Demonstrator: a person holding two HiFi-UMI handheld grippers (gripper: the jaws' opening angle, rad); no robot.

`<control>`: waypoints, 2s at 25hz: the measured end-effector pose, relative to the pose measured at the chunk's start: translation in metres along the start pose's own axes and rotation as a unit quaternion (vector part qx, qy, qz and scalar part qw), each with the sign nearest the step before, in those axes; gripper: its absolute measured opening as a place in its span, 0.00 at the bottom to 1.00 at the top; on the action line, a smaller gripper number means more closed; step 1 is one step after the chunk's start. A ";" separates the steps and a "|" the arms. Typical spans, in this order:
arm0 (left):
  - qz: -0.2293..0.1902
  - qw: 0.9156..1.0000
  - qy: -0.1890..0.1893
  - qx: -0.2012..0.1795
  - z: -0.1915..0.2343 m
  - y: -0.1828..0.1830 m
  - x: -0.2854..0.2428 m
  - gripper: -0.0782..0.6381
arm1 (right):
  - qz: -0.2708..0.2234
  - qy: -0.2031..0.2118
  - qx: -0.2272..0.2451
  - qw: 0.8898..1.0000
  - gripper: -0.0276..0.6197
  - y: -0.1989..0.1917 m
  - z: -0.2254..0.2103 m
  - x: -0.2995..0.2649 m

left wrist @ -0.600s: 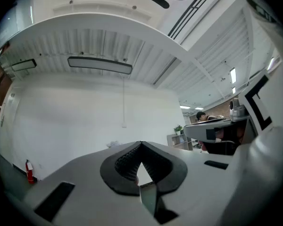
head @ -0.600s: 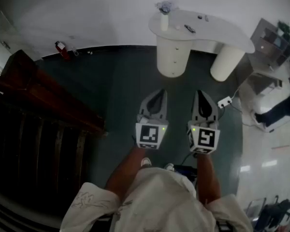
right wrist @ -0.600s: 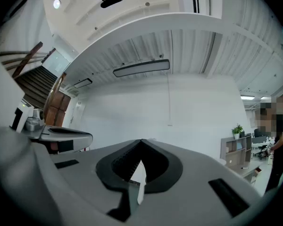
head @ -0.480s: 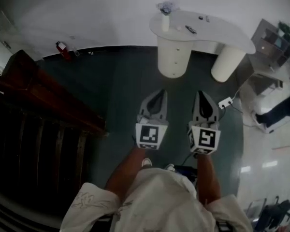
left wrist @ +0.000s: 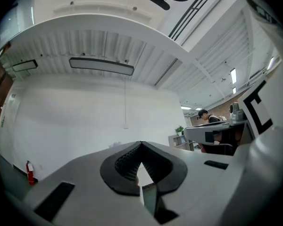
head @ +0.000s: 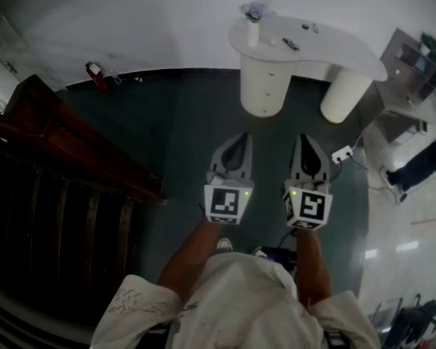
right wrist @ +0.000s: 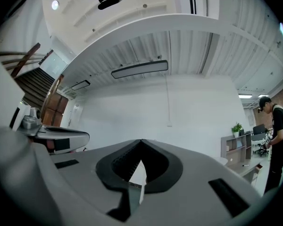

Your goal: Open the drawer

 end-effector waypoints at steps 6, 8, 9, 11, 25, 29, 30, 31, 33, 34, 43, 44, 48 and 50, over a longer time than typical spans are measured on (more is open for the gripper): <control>-0.002 1.000 0.001 0.012 0.022 -0.004 0.002 0.10 | 0.005 -0.005 0.004 1.000 0.05 -0.007 0.017 -0.012; -0.004 1.000 0.001 0.014 0.031 -0.005 0.002 0.10 | 0.007 -0.006 0.007 1.000 0.05 -0.008 0.024 -0.017; -0.006 1.000 0.000 0.014 0.035 -0.005 0.002 0.10 | 0.007 -0.006 0.008 1.000 0.05 -0.008 0.028 -0.019; -0.008 1.000 -0.001 0.015 0.043 -0.005 0.002 0.10 | 0.012 -0.010 0.004 1.000 0.05 -0.007 0.035 -0.023; 0.001 1.000 -0.004 0.017 0.067 -0.027 -0.038 0.10 | 0.027 -0.003 0.019 0.999 0.05 -0.033 0.033 -0.068; 0.005 1.000 0.001 0.023 0.063 -0.034 -0.075 0.10 | 0.032 0.005 0.008 0.999 0.05 -0.042 0.010 -0.098; 0.006 1.000 0.003 0.024 0.062 -0.036 -0.085 0.10 | 0.032 0.007 0.010 0.999 0.05 -0.044 0.002 -0.106; 0.008 1.000 0.005 0.025 0.060 -0.037 -0.096 0.10 | 0.032 0.009 0.011 0.999 0.05 -0.047 -0.007 -0.114; 0.013 1.000 0.009 0.026 0.056 -0.042 -0.120 0.10 | 0.030 0.014 0.012 0.999 0.05 -0.051 -0.025 -0.131; 0.014 1.000 0.011 0.026 0.053 -0.044 -0.132 0.10 | 0.030 0.015 0.011 0.999 0.05 -0.053 -0.034 -0.139; 0.028 0.999 0.016 0.020 0.021 -0.054 -0.211 0.10 | 0.030 0.022 -0.001 0.999 0.05 -0.067 -0.106 -0.188; 0.028 0.999 0.019 0.020 0.019 -0.055 -0.217 0.10 | 0.028 0.023 -0.001 0.999 0.05 -0.069 -0.112 -0.192; 0.031 0.999 0.023 0.015 0.016 -0.059 -0.236 0.10 | 0.030 0.026 -0.005 0.999 0.05 -0.075 -0.127 -0.207; 0.034 0.999 0.026 0.017 0.019 -0.062 -0.243 0.10 | 0.038 0.029 -0.008 0.999 0.05 -0.079 -0.129 -0.215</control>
Point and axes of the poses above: the fingertips, and each gripper's own axes: x backward along the fingers, z to its left, y out of its top, the point moved 6 cm from there along x, backward along the fingers, and after that the axes turned 1 degree about z, right-handed, at the moved point
